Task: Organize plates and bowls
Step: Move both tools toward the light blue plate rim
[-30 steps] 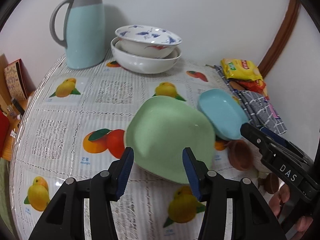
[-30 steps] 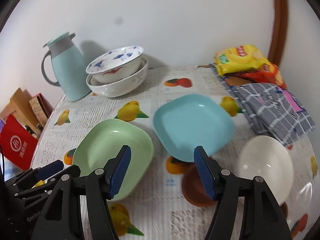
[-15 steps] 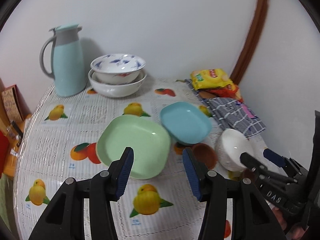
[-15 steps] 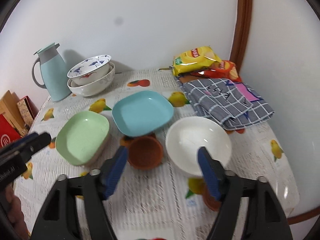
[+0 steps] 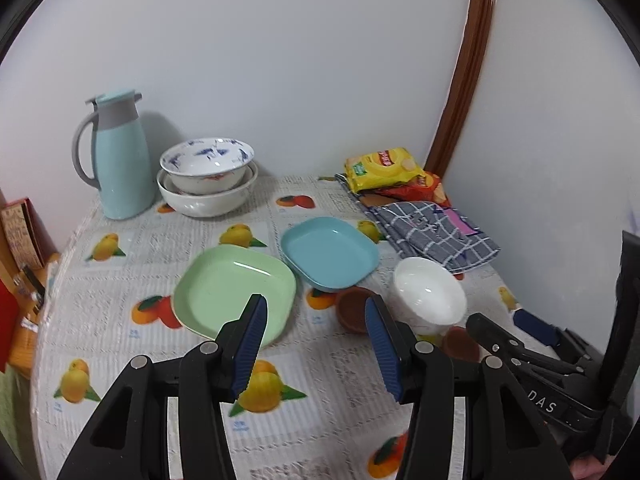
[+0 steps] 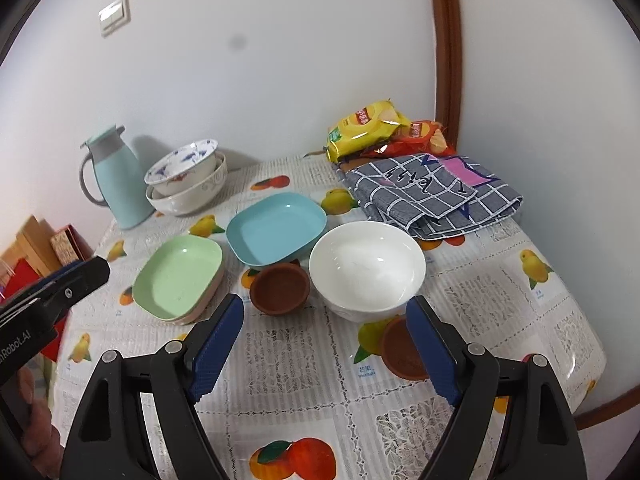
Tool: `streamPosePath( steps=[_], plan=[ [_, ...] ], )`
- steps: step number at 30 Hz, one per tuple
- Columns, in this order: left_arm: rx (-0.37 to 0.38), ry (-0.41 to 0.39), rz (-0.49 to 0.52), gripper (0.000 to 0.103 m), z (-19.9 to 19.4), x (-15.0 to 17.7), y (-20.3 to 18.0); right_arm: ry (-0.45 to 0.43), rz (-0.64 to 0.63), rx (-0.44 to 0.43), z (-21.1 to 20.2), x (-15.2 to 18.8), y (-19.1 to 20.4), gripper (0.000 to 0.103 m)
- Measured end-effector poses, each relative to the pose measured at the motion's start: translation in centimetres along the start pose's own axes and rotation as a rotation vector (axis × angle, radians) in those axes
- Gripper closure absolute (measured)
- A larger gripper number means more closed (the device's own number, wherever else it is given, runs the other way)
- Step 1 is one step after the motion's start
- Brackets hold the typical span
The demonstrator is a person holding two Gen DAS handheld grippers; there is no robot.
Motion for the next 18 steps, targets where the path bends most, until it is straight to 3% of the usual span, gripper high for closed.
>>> streamPosePath(
  steps=[4, 7, 12, 18],
  plan=[
    [0.028, 0.023, -0.015, 0.054, -0.4, -0.2, -0.2, 0.008, 0.022, -0.063, -0.8, 0.0, -0.2, 0.02],
    [0.034, 0.048, -0.012, 0.054, -0.4, -0.4, -0.4, 0.025, 0.032, -0.045, -0.9, -0.3, -0.3, 0.02],
    [0.009, 0.025, 0.004, 0.054, -0.6, -1.1, -0.3, 0.032, -0.019, -0.013, -0.8, -0.9, 0.5, 0.02],
    [-0.007, 0.022, -0.006, 0.054, 0.3, -2.2, 0.4, 0.048, -0.021, -0.043, 0.0, -1.7, 1.3, 0.02]
  ],
)
Point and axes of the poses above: each gripper's, at about its wrist camera, not at the fingertips, and z roughly the way its jaws point, y to its left, x to its underside, the point moved 5 cm from there along z, roughly the way its jaws point, and after that the axes turned 2 degrees about y, right-handed, at the moved point
